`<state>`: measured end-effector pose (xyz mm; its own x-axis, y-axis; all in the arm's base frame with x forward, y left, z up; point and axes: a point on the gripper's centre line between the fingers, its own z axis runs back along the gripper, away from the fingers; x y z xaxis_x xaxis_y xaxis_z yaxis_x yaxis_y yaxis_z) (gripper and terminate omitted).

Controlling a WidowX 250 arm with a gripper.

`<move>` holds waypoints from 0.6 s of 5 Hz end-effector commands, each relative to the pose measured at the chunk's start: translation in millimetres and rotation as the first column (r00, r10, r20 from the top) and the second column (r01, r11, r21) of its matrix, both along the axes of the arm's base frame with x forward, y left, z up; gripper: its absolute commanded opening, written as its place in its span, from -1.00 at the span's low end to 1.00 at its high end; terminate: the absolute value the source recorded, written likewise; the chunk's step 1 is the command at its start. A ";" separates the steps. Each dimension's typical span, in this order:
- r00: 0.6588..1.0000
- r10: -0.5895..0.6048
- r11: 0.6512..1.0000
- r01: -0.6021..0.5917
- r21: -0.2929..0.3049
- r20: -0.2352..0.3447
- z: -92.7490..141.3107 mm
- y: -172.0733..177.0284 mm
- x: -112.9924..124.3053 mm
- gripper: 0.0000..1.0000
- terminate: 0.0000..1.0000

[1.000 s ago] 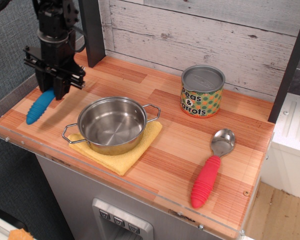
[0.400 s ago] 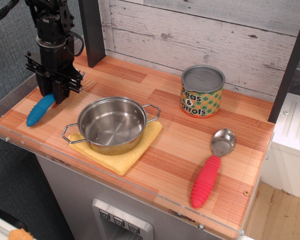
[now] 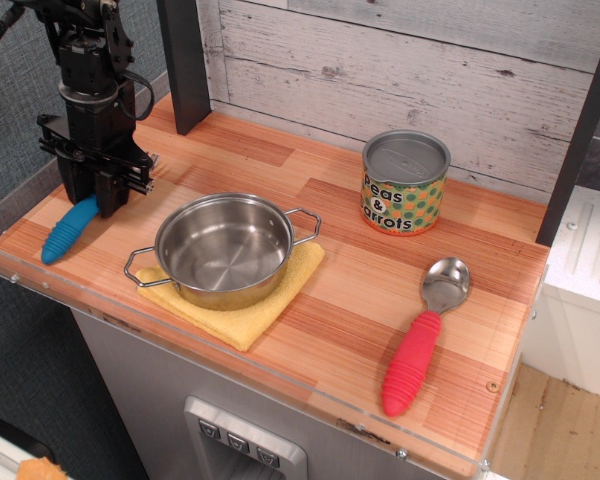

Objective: Move blue fook to the lower left corner of table.

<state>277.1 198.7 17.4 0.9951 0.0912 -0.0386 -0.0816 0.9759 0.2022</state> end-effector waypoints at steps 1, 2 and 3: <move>0.999 -0.013 1.000 0.012 0.009 0.051 14.0 5.5 -0.7 1.00 -1.00; 0.996 -0.054 0.998 0.055 -0.008 0.072 20.5 4.7 -2.5 1.00 -1.00; 0.994 -0.062 0.998 0.060 0.020 0.087 32.8 -0.8 -3.6 1.00 -1.00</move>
